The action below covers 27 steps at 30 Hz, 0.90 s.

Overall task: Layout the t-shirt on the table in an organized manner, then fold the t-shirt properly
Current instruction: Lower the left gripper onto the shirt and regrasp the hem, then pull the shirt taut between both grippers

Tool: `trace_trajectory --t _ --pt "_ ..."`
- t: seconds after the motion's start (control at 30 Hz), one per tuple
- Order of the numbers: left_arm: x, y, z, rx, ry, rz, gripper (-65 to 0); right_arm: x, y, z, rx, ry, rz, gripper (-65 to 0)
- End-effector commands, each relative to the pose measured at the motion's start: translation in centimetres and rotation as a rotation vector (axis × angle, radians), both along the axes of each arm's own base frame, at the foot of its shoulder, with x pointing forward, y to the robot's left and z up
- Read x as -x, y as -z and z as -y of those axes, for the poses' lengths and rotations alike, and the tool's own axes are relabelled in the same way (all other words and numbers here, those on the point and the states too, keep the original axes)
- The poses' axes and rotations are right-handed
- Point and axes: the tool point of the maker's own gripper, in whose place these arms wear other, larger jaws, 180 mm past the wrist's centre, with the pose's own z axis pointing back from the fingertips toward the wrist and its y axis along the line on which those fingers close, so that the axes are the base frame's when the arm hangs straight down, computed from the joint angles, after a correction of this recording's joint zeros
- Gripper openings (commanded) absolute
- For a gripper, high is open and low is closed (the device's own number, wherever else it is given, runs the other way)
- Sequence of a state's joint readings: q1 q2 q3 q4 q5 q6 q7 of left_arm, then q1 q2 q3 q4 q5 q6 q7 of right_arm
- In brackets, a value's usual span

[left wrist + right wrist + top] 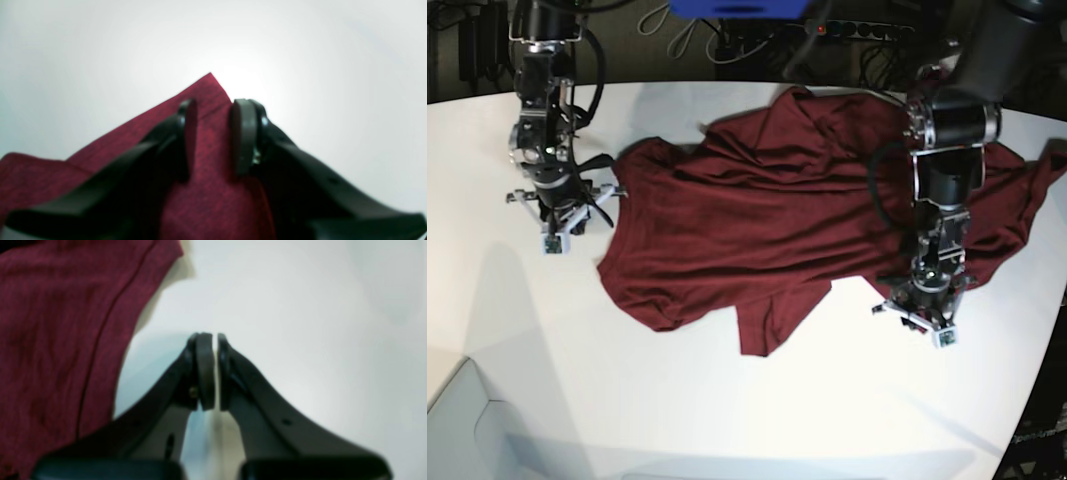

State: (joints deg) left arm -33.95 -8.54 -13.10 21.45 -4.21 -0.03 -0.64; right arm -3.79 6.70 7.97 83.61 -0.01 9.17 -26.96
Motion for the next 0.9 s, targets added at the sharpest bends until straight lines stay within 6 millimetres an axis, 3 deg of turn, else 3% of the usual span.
trace_trajectory --t 0.0,0.17,0.27,0.47,0.53,0.67,0.87 --pt "0.0 0.0 -1.4 -0.010 -0.020 -0.022 -47.4 -1.0 -1.4 0.4 0.011 0.002 0.050 -64.3" --pt "-0.6 -1.5 -4.0 -0.054 -0.050 0.042 -47.4 -1.3 -2.0 0.4 0.014 -0.001 0.071 -64.3" --pt "-0.6 -2.0 -5.2 -0.067 -0.063 0.048 -47.4 -2.1 -4.0 0.0 0.018 -0.012 0.127 -64.3" --pt "-0.2 -2.2 -6.7 -0.088 -0.079 0.045 -47.4 -5.6 -6.3 -5.7 0.003 -0.163 0.190 -64.5" --pt "0.0 -2.1 -6.7 -0.088 -0.079 0.042 -47.4 -6.8 -5.9 -7.7 -0.003 -0.216 0.177 -64.7" --pt "0.1 -1.9 -6.8 -0.089 -0.080 0.038 -47.4 -8.1 -2.9 -10.8 -0.024 -0.280 0.091 -64.7" --pt "0.2 -2.0 -7.2 -0.094 -0.084 0.035 -47.2 -7.9 1.0 -8.9 -0.031 -0.226 -0.024 -64.8"
